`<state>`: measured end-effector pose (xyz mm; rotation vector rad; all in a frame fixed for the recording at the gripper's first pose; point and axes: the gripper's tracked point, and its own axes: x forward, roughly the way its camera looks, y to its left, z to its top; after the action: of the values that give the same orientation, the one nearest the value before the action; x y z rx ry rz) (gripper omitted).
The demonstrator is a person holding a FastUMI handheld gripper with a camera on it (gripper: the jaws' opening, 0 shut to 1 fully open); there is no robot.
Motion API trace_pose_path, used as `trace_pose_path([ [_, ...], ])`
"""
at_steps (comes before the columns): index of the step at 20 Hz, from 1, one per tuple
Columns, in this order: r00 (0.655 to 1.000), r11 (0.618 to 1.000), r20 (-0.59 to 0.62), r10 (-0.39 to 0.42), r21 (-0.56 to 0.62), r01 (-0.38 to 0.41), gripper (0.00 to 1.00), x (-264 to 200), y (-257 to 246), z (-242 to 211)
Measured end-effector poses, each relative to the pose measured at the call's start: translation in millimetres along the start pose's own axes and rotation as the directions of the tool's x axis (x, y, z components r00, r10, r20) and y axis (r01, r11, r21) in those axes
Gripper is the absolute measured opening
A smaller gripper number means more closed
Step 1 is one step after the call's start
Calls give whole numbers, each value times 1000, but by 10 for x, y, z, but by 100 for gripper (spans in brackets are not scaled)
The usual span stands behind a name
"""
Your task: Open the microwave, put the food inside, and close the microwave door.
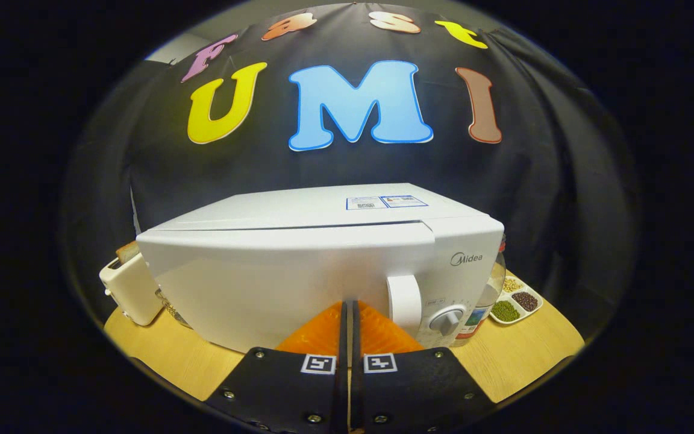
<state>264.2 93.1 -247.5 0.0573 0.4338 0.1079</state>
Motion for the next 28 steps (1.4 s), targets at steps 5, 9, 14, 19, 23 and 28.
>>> trace_pose_path([
  [5,1000,1000,-11,11,-13,-11,3,-210,22,32],
  [9,999,1000,33,22,16,-23,4,-670,52,174],
  [14,995,1000,99,11,22,-14,4,-1299,29,371],
  [19,986,1000,164,-23,15,21,4,-1880,-60,525],
  [23,981,1000,192,-24,-3,25,4,-2283,-74,540],
  [28,972,999,231,-36,27,31,49,-2685,-65,529],
])
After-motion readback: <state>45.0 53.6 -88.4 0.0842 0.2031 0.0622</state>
